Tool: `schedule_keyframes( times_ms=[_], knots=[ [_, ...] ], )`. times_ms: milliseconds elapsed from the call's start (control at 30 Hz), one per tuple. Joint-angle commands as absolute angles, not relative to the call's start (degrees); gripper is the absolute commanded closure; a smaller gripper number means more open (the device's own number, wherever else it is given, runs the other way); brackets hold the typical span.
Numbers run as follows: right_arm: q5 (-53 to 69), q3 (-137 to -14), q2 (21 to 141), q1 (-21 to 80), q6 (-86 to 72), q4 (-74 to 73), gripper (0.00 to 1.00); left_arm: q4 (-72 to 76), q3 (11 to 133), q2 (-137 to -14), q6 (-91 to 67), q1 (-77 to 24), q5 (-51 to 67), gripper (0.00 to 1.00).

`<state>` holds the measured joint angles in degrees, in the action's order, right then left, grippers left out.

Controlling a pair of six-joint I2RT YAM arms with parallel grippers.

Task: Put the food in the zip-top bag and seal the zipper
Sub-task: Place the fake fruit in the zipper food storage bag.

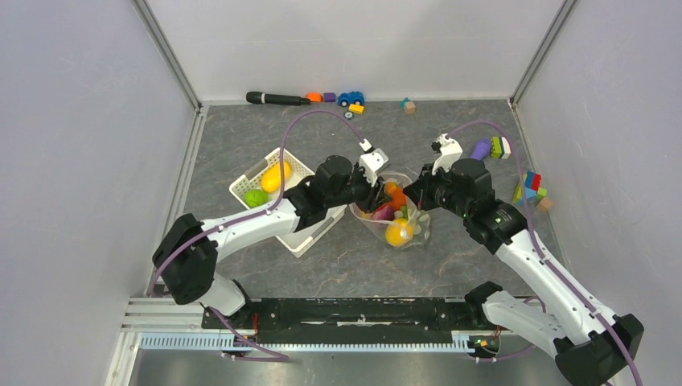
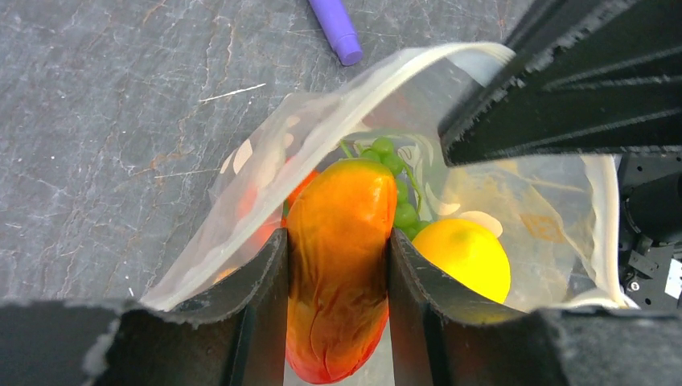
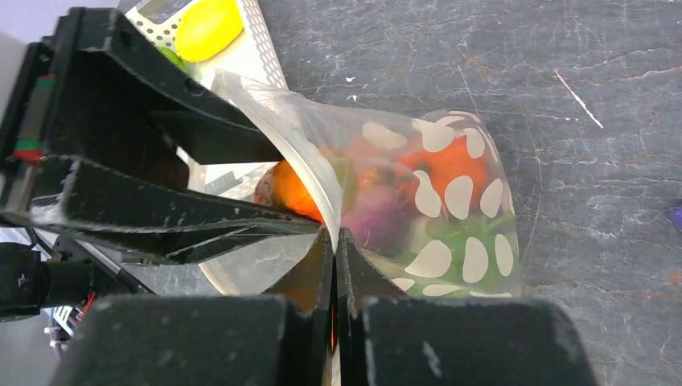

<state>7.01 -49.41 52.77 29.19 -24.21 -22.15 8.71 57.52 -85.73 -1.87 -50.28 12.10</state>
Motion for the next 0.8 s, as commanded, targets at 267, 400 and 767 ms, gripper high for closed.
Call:
schedule_keyframes(
  times_ms=[267,400,767],
  knots=[
    [9.32,-50.71,51.32,29.11,-24.87,-18.59,1.00,2.55,68.75,-93.92,-8.60,-51.13,6.90,0.67],
    [8.95,-50.89,51.33,29.09,-24.55,-18.64,1.00,2.92,68.84,-94.56,-7.94,-51.50,5.66,0.52],
    [7.33,-50.38,51.95,29.10,-24.08,-18.75,1.00,2.43,66.05,-90.66,-6.27,-51.59,11.51,0.01]
  ],
)
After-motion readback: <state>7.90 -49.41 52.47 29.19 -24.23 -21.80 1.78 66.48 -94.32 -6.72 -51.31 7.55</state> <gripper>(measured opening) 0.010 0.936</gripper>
